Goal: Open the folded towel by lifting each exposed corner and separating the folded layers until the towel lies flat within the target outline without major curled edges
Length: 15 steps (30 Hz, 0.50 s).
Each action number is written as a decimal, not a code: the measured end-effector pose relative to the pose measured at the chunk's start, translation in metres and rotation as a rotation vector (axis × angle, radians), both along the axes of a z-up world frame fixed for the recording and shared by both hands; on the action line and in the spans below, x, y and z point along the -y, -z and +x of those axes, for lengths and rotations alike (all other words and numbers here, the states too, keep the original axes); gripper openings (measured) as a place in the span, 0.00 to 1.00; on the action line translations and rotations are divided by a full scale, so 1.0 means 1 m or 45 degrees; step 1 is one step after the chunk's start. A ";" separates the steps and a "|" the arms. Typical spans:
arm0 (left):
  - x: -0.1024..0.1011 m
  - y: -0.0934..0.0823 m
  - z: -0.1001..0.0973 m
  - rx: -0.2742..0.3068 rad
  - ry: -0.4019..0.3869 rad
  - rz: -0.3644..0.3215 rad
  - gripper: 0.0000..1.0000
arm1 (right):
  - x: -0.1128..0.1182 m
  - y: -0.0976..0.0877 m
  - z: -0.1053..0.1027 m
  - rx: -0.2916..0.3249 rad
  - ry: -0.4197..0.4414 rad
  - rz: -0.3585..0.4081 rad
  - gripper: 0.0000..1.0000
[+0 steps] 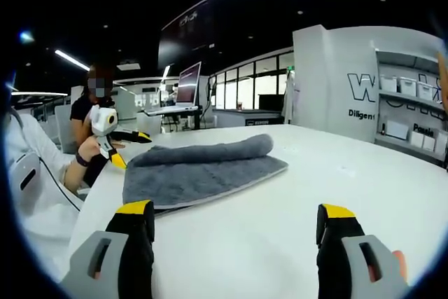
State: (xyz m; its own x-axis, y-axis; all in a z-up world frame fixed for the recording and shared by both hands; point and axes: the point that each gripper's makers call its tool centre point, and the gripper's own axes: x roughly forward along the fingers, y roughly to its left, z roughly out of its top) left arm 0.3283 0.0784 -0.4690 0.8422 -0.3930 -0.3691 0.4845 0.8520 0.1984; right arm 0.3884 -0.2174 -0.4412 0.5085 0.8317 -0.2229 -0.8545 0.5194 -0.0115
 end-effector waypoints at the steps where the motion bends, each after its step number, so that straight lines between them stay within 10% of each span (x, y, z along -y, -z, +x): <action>1: -0.001 0.000 0.000 0.001 0.002 0.001 0.86 | 0.000 0.000 0.001 -0.001 0.001 0.000 0.99; 15: -0.015 -0.004 0.001 -0.045 0.098 -0.120 0.77 | 0.002 0.002 0.003 -0.006 0.005 -0.011 0.99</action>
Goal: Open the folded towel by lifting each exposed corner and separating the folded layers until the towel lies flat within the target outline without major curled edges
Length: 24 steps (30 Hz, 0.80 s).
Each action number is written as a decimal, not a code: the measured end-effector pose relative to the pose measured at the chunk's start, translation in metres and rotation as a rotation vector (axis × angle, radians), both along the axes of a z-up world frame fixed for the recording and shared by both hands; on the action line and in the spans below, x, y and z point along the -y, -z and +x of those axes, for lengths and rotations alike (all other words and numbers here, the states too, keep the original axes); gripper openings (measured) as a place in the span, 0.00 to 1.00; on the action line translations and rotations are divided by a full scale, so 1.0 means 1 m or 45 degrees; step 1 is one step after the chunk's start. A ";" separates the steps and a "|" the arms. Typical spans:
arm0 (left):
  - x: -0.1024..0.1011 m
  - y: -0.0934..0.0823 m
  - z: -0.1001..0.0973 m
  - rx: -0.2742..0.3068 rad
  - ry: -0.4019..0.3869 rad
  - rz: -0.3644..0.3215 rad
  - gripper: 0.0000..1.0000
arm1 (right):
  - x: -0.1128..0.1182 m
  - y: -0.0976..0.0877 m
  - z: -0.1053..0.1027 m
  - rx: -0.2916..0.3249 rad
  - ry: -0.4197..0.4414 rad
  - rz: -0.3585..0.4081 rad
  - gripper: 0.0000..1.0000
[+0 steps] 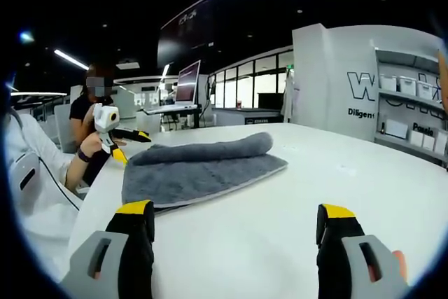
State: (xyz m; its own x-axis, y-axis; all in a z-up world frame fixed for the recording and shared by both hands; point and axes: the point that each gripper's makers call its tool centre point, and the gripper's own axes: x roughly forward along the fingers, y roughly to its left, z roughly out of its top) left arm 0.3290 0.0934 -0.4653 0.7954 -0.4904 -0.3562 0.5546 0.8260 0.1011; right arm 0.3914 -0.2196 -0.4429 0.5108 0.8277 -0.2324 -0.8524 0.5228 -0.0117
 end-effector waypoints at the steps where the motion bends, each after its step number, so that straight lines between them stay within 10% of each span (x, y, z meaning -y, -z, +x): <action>1: -0.002 -0.002 0.001 -0.007 0.019 -0.036 0.75 | 0.000 0.000 0.000 0.000 0.000 0.000 0.99; 10: -0.029 -0.002 0.011 -0.014 0.141 -0.057 0.70 | 0.001 0.001 0.000 -0.003 0.002 -0.004 0.99; 13: -0.029 0.002 0.010 -0.028 0.217 -0.042 0.63 | 0.024 -0.014 0.039 -0.003 0.002 -0.002 0.99; 24: -0.037 0.006 0.026 -0.039 0.308 -0.028 0.51 | 0.007 -0.001 0.014 -0.010 0.002 -0.001 0.99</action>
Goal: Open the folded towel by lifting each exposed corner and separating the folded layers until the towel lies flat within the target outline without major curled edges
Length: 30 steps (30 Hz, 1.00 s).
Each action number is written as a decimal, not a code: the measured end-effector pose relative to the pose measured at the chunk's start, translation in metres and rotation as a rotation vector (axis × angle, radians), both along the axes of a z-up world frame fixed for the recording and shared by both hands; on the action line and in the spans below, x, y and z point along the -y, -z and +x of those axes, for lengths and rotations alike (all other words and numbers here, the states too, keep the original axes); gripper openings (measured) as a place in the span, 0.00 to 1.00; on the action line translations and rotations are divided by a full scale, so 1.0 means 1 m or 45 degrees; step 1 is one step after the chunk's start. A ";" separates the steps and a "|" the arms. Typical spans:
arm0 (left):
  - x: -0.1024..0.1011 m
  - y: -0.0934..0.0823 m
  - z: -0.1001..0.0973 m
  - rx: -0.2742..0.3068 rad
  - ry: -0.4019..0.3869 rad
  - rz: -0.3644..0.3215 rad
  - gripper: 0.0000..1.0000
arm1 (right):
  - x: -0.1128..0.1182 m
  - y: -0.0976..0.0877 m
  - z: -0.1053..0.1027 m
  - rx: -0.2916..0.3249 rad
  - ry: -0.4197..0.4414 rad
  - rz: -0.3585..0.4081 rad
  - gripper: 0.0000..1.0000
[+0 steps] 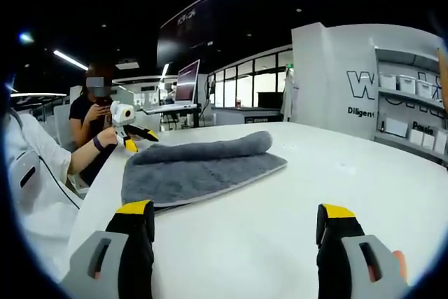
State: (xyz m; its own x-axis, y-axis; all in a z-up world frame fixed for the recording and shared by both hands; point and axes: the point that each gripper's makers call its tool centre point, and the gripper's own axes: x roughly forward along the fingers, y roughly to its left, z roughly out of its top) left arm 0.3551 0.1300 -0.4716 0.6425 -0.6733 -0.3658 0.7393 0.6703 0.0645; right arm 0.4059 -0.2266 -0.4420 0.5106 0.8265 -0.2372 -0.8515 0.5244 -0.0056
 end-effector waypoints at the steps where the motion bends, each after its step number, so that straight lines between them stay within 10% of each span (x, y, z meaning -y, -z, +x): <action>1: 0.000 0.001 0.000 -0.007 0.007 -0.004 0.49 | -0.001 0.001 -0.002 0.000 0.001 -0.002 0.99; 30: 0.001 0.014 -0.006 -0.104 0.056 -0.026 0.07 | 0.022 -0.011 0.032 -0.008 0.004 0.013 0.98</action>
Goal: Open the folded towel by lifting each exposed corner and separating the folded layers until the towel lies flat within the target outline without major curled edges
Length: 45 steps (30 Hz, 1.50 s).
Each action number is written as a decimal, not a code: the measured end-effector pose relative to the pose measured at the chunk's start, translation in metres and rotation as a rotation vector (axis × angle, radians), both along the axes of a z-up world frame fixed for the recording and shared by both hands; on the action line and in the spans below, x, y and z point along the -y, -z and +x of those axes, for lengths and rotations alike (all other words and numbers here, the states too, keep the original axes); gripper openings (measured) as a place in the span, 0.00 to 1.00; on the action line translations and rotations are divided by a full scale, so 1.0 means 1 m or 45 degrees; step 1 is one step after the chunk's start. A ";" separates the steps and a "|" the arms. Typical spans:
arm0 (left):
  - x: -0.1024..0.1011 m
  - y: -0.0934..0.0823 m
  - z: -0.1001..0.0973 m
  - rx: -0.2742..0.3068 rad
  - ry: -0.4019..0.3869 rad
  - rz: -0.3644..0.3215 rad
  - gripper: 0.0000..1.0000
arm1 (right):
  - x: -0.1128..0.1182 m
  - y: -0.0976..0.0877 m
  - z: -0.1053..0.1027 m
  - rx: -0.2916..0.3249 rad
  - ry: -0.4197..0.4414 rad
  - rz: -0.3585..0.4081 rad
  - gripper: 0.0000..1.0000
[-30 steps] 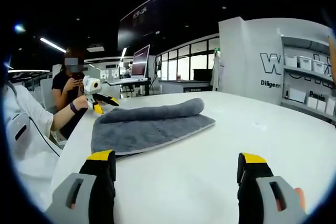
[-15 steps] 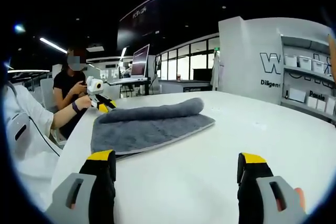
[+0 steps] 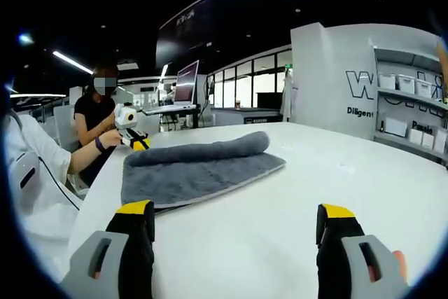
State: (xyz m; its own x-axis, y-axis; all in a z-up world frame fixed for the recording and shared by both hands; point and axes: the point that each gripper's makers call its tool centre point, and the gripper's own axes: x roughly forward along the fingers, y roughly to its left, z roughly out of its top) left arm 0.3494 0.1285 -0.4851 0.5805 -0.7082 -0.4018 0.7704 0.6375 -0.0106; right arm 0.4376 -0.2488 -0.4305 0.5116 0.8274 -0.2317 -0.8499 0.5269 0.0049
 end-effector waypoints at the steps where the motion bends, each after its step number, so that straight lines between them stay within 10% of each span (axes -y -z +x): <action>1: 0.002 0.001 -0.003 -0.003 0.006 0.004 0.07 | 0.000 0.000 0.001 0.000 0.000 -0.002 0.98; 21: 0.033 0.000 -0.040 -0.001 0.154 0.089 0.06 | 0.009 -0.006 0.017 0.005 0.000 -0.003 0.98; 45: 0.095 0.003 -0.085 -0.018 0.464 0.236 0.04 | -0.007 -0.004 -0.011 0.014 -0.003 0.002 0.98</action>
State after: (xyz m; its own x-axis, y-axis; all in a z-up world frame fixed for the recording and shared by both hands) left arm 0.2647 0.0339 -0.4877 0.2982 -0.7815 -0.5480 0.9468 0.3148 0.0664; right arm 0.4266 -0.2420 -0.4268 0.5121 0.8291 -0.2246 -0.8512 0.5248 -0.0037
